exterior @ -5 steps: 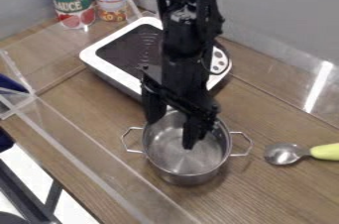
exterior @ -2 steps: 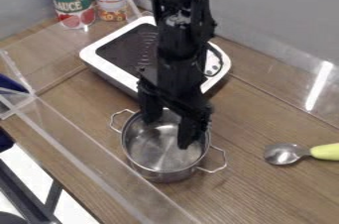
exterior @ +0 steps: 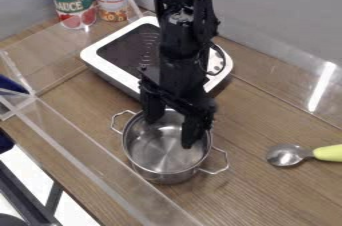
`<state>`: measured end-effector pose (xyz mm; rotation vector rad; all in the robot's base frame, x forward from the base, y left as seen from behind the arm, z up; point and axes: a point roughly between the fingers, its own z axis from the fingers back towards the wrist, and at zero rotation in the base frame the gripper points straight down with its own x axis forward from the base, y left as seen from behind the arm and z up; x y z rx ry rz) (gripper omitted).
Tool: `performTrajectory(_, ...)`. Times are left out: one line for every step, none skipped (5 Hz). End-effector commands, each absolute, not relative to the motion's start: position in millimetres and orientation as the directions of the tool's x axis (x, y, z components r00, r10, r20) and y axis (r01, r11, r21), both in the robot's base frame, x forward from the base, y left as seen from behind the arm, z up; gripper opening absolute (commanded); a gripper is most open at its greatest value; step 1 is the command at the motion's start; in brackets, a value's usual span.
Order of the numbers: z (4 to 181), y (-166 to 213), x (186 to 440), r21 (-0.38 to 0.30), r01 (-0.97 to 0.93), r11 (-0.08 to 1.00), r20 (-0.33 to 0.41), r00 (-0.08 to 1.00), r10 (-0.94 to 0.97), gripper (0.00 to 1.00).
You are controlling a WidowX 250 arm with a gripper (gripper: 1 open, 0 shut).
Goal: Put silver pot on the white and black stove top
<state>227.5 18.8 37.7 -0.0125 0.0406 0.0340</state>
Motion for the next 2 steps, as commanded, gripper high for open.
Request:
performTrajectory(43.4, 15.4, 234.6, -0.013, -0.041, 0.999, -0.013, 0.999, 0.040, 1.00)
performTrajectory(43.1, 11.4, 227.6, -0.015, -0.069, 0.998, -0.019, 0.997, 0.068, 1.00)
